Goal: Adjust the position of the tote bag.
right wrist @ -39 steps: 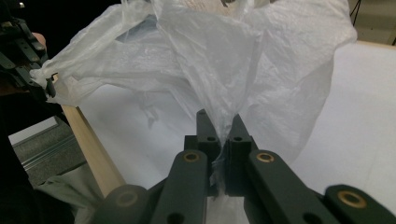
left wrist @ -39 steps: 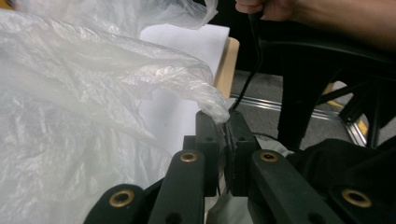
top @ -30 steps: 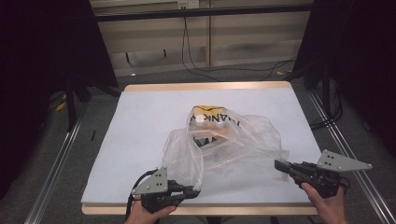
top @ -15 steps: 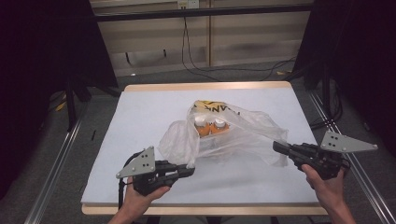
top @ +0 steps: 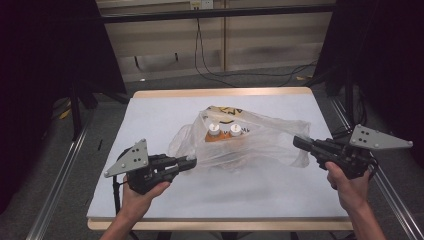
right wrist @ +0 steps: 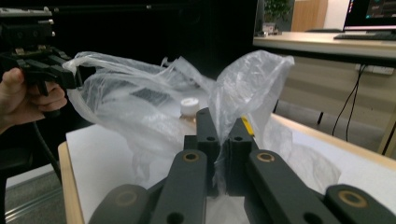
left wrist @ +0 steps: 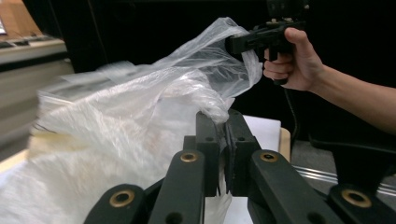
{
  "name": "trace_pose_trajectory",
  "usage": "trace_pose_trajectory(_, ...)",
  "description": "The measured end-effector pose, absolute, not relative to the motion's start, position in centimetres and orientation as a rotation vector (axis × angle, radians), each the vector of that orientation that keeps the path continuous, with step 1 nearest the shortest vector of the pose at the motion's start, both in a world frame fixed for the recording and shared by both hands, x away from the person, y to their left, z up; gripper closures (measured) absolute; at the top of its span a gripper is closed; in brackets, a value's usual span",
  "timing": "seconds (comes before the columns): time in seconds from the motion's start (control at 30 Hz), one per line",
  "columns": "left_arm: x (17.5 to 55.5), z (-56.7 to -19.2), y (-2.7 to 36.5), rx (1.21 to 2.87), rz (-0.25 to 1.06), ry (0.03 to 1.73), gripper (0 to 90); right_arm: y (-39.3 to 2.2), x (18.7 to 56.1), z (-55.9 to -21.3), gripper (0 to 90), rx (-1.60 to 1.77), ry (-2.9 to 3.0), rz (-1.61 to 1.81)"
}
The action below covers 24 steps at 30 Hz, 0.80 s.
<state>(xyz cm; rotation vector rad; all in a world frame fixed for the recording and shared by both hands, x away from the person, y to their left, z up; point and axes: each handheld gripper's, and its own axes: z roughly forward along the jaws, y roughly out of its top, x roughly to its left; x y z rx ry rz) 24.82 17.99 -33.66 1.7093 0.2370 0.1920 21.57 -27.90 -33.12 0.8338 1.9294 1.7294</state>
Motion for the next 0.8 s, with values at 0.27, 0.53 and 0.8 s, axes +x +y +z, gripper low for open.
trace_pose_trajectory(0.27, 26.0, -31.2, 19.4, 1.638, 0.227, 0.249, 86.5, -28.1, 23.0, -30.6, 87.6, 0.805, 1.851, 1.784)
trace_pose_trajectory(0.53, 27.2, -29.7, 20.6, 1.597, 0.284, 0.281, 86.6, -27.8, 24.5, -28.4, 87.6, 0.783, 1.824, 1.805)
trace_pose_trajectory(0.8, 28.8, -27.4, 22.2, 1.581, 0.350, 0.321, 86.6, -27.5, 26.1, -26.3, 87.7, 0.764, 1.794, 1.813)
